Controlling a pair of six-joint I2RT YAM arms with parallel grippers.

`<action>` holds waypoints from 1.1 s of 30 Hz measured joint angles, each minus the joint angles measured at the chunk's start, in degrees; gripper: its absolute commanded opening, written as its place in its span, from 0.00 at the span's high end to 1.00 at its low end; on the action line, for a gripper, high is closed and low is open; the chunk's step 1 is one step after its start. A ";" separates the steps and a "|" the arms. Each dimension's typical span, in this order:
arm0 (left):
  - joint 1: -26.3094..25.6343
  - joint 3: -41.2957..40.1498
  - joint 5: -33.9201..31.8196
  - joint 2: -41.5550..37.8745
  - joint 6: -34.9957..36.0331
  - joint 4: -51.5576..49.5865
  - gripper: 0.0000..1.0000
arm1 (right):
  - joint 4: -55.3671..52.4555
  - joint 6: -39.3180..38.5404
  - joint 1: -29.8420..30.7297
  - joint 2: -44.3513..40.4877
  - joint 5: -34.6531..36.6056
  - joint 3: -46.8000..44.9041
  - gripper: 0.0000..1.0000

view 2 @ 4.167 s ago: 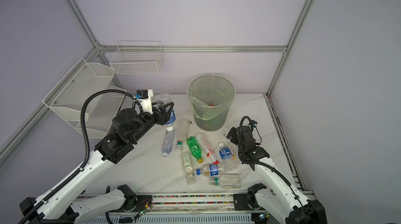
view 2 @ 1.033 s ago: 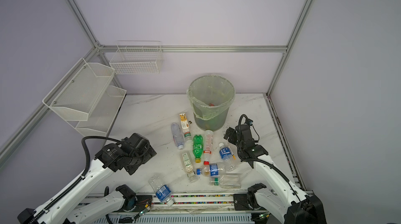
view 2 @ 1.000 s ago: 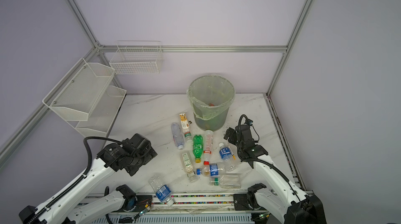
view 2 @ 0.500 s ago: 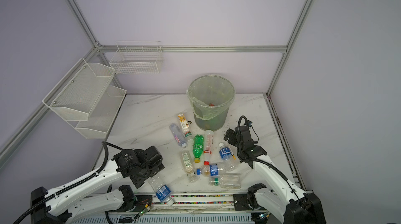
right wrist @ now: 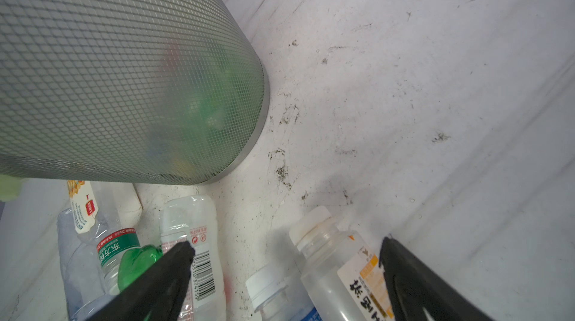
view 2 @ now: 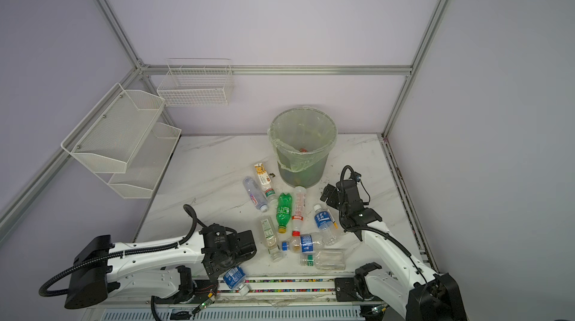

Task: Throw the plastic bottles in the bin
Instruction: Pick up the plastic bottle from the bottom-center of the table.

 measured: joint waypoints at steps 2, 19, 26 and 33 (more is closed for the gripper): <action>-0.74 -2.62 0.44 -0.02 -1.49 1.16 0.00 | 0.11 0.00 0.00 0.00 0.00 -0.22 0.02; -0.94 -7.30 -4.90 -2.05 -2.14 4.48 0.46 | -0.13 0.04 0.00 -3.50 0.17 -0.59 0.03; -1.14 -2.82 -10.75 1.40 2.64 0.61 0.45 | 0.28 0.44 0.00 -3.96 -0.04 -1.29 0.03; -0.07 6.01 -17.94 2.86 5.14 -5.75 0.44 | 2.86 2.10 0.00 -5.46 -2.91 -5.79 0.03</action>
